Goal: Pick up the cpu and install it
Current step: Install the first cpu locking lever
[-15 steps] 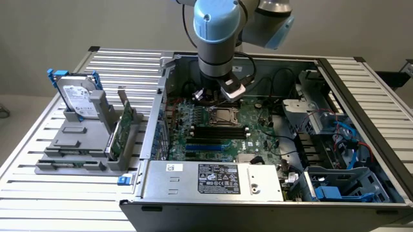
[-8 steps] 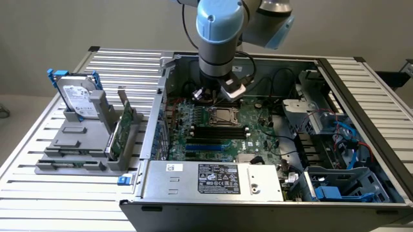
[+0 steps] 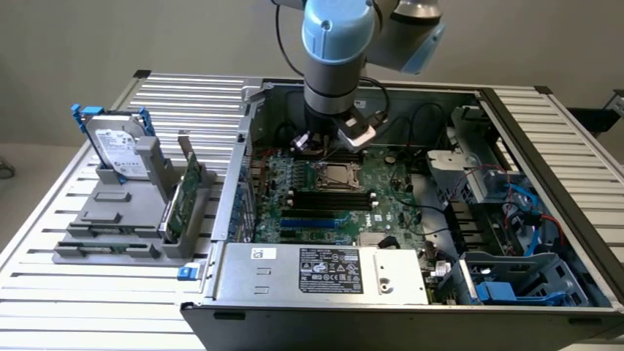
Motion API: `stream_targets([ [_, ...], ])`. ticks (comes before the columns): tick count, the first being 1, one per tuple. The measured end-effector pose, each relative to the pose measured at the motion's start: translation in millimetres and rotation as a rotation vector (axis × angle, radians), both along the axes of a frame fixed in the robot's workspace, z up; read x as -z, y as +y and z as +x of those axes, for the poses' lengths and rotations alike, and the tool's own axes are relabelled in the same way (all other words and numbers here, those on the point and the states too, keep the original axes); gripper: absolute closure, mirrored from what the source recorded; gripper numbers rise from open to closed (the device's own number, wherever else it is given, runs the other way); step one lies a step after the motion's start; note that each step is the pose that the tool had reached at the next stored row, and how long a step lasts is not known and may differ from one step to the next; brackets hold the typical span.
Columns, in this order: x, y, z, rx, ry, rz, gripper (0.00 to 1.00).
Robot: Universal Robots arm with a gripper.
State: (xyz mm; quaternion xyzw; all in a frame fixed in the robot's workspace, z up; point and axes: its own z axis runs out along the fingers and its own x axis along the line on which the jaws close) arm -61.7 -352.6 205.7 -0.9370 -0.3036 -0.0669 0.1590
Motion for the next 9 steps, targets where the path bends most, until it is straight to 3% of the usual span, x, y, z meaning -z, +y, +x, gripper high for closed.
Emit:
stream_targets([
  [9,0.0,0.0,4.0,-0.009,-0.0001,0.0,0.89],
])
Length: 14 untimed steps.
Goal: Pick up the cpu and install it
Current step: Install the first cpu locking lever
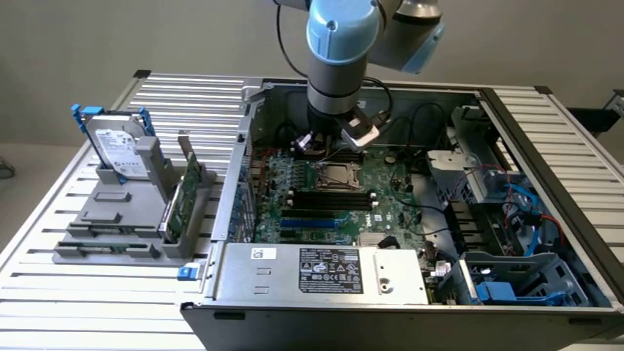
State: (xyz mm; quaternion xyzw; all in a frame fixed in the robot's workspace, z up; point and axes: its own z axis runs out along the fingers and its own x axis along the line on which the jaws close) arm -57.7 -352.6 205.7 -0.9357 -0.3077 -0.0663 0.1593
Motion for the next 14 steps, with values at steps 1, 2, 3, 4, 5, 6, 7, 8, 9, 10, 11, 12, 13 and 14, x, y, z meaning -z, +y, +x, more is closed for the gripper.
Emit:
stream_targets([
  [1,0.1,0.0,0.0,0.0,-0.0003,0.0,0.89],
  [2,0.4,-0.1,0.0,-0.001,-0.0013,0.0,0.89],
  [3,0.8,-0.1,0.1,-0.001,-0.0031,-0.0001,0.89],
  [4,1.3,-0.1,0.1,-0.001,-0.0054,-0.0004,0.89],
  [5,1.9,-0.1,0.1,-0.001,-0.0081,-0.0013,0.89],
  [6,2.3,-0.1,0.1,-0.001,-0.0114,-0.0027,0.89],
  [7,2.8,-0.1,0.1,-0.001,-0.015,-0.0043,0.89],
  [8,3.4,-0.1,0.0,-0.001,-0.0192,-0.0062,0.89],
  [9,3.9,-0.1,0.0,0.0,-0.0228,-0.0079,0.89],
  [10,4.3,-0.1,0.0,-0.001,-0.0262,-0.0096,0.89],
  [11,4.8,-0.2,0.1,-0.001,-0.0294,-0.0115,0.89],
  [12,5.2,-0.2,0.0,-0.001,-0.0327,-0.0137,0.89],
  [13,5.7,-0.2,0.0,-0.001,-0.0363,-0.016,0.89],
  [14,6.3,-0.1,0.1,-0.001,-0.0398,-0.0186,0.89],
])
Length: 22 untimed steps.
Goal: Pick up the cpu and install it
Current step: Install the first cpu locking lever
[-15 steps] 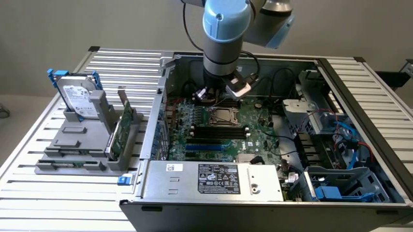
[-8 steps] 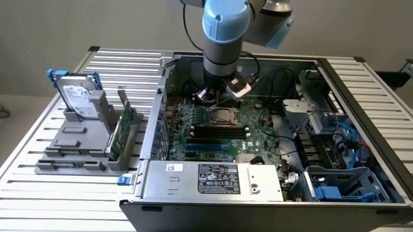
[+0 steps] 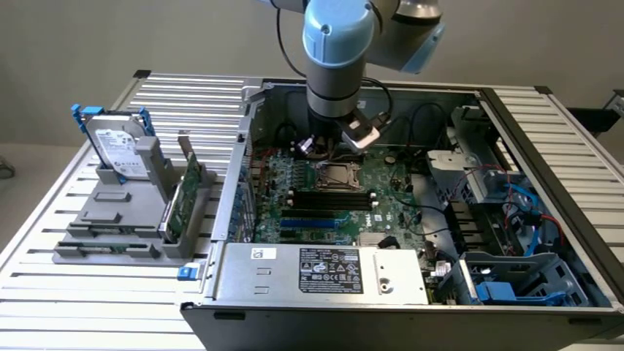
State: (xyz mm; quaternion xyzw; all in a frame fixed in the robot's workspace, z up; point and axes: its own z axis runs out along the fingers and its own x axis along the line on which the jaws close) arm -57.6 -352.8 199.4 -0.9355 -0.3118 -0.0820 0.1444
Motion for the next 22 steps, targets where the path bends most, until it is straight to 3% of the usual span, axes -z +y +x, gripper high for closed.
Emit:
stream_targets([
  [4,2.1,0.0,0.0,0.0,-0.0117,-0.0104,0.89],
  [8,2.6,-0.1,0.0,0.0,-0.0191,-0.0141,0.89],
  [14,2.7,2.0,0.0,-0.001,-0.0208,-0.0141,0.89],
  [18,2.7,6.6,0.1,-0.004,-0.0212,-0.014,0.89],
  [19,3.1,8.5,0.3,-0.005,-0.0216,-0.0109,0.89],
  [22,2.8,10.5,0.1,-0.006,-0.021,-0.014,0.89],
])
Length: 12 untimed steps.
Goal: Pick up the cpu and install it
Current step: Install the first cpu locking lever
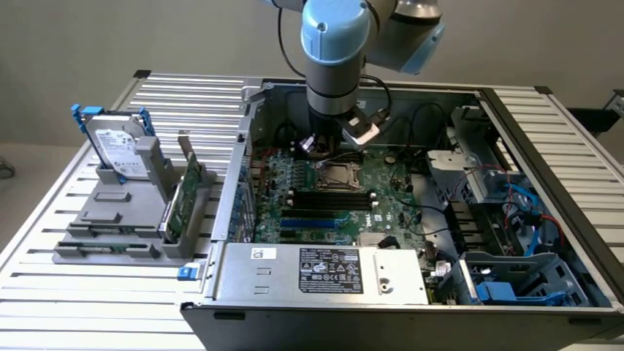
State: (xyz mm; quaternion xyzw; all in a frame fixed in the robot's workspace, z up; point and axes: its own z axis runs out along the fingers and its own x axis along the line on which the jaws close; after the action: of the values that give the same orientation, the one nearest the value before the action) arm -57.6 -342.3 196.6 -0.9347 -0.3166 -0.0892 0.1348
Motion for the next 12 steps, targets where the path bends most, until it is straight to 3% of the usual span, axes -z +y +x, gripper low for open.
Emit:
stream_targets([
  [4,-0.6,0.5,-0.2,-0.002,0.001,-0.0004,0.89],
  [6,-2.3,0.6,-0.6,-0.004,0.0062,-0.0003,0.89],
  [8,-3.4,0.7,-1.1,-0.006,0.0145,0.0001,0.89],
  [12,-4.4,0.5,-4.0,-0.009,0.0391,-0.0002,0.89],
])
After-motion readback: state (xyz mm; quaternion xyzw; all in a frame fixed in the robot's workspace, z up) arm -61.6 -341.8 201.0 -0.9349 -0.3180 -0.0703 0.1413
